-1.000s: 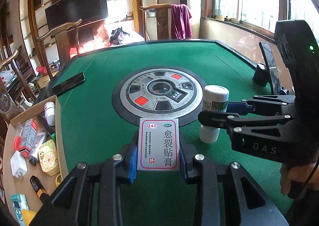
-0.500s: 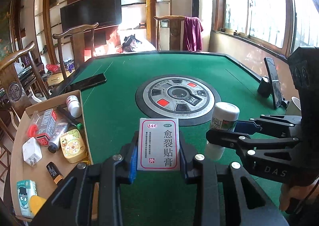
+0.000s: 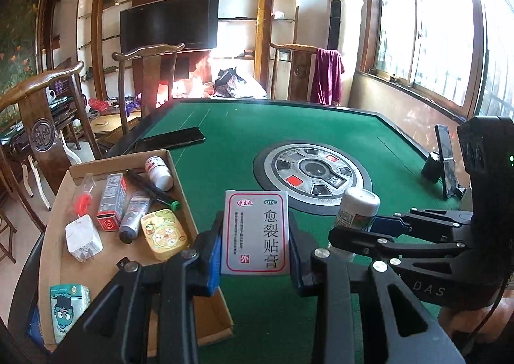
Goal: Organize objects
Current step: 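Carry the medicine box and pill bottle over the cardboard tray with both tools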
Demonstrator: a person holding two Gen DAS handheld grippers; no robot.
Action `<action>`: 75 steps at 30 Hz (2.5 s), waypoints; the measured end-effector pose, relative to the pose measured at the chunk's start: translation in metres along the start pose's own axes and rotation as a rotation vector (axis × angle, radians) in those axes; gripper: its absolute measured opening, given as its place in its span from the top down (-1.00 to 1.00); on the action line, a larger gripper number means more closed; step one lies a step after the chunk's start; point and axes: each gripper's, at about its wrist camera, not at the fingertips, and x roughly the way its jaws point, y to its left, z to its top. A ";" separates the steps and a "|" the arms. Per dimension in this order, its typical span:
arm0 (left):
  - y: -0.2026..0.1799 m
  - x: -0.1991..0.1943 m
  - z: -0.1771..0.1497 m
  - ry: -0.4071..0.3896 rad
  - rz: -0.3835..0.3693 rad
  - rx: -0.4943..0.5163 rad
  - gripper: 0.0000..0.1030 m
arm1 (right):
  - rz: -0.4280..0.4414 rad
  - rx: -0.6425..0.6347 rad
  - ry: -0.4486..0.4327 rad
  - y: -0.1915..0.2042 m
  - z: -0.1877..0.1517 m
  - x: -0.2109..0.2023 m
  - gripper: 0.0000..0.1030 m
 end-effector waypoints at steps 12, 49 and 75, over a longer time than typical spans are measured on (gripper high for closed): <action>0.094 -0.020 -0.005 -0.022 0.088 -0.168 0.35 | 0.098 -0.096 0.015 0.066 0.019 0.023 0.33; 0.164 0.016 -0.034 0.100 0.157 -0.299 0.35 | 0.154 -0.290 0.145 0.162 0.026 0.102 0.32; 0.171 0.027 -0.041 0.172 0.165 -0.300 0.35 | 0.079 -0.432 0.104 0.187 0.013 0.102 0.32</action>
